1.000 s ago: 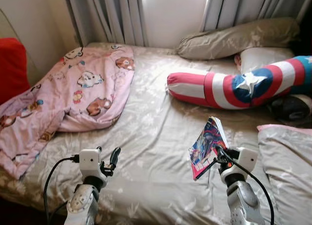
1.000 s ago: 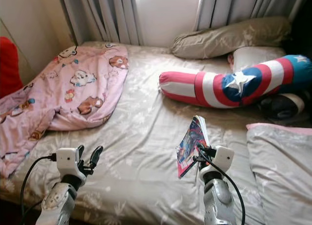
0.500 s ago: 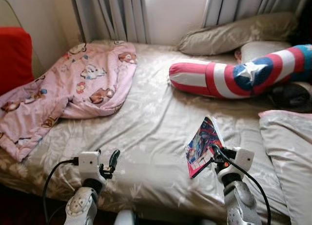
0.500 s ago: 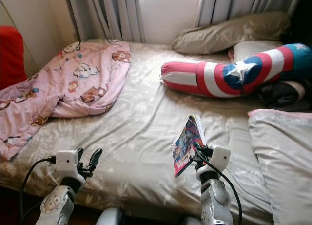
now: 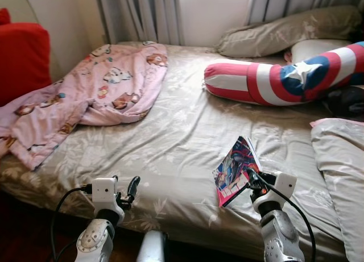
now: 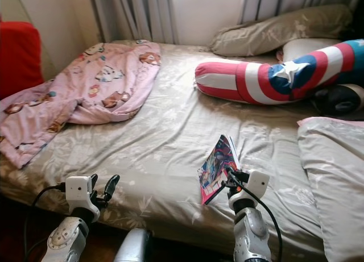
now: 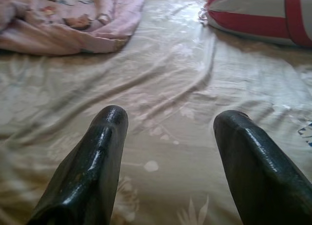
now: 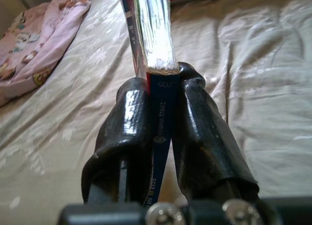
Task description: Clean up the room
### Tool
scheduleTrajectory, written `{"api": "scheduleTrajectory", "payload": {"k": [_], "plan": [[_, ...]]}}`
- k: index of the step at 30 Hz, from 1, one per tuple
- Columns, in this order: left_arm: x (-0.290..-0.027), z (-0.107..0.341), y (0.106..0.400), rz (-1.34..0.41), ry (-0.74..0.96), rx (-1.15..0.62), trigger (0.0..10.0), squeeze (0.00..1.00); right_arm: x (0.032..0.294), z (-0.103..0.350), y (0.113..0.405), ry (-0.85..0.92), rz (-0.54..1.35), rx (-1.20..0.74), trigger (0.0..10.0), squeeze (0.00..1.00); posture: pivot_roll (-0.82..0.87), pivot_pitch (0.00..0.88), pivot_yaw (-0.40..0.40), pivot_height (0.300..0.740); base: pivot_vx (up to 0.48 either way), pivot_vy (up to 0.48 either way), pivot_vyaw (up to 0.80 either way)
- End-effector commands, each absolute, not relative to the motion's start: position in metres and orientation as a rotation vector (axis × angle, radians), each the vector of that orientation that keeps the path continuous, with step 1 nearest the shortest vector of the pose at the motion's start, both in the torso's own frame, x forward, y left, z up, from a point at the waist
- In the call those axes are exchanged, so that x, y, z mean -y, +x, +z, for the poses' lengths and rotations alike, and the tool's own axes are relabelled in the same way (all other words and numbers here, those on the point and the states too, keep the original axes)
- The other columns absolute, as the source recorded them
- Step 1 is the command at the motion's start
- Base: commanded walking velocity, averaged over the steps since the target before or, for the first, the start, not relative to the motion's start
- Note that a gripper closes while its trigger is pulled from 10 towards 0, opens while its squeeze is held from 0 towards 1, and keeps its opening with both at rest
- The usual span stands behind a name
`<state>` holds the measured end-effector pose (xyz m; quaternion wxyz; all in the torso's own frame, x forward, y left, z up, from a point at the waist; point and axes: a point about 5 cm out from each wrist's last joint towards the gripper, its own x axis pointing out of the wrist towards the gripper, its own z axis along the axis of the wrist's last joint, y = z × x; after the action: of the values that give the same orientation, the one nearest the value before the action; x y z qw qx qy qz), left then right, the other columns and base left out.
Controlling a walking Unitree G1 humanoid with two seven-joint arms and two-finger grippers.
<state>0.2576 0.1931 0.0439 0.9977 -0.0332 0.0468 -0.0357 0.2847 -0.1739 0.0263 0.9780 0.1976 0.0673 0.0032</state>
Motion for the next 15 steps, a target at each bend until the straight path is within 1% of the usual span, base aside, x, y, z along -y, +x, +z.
{"api": "scheduleTrajectory", "payload": {"k": [1, 5, 15], "plan": [[-0.1928, 0.0489, 0.2606, -0.083, -0.055, -0.08, 10.0, 0.0, 0.1721, 0.0383, 0.2924, 0.406, 0.03, -0.072, 10.0, 0.0, 0.16, 0.013, 0.005, 0.633, 0.0, 0.0, 0.0], [-0.1938, 0.0488, 0.2606, -0.075, -0.064, -0.08, 10.0, 0.0, 0.1712, 0.0387, 0.2932, 0.411, 0.03, -0.067, 10.0, 0.0, 0.16, 0.014, 0.006, 0.633, 0.0, 0.0, 0.0], [-0.1947, 0.0491, 0.2606, -0.073, -0.069, -0.084, 10.0, 0.0, 0.1721, 0.0423, 0.2977, 0.446, 0.015, -0.044, 10.0, 0.0, 0.16, 0.024, 0.014, 0.633, 0.276, 0.0, 0.0]]}}
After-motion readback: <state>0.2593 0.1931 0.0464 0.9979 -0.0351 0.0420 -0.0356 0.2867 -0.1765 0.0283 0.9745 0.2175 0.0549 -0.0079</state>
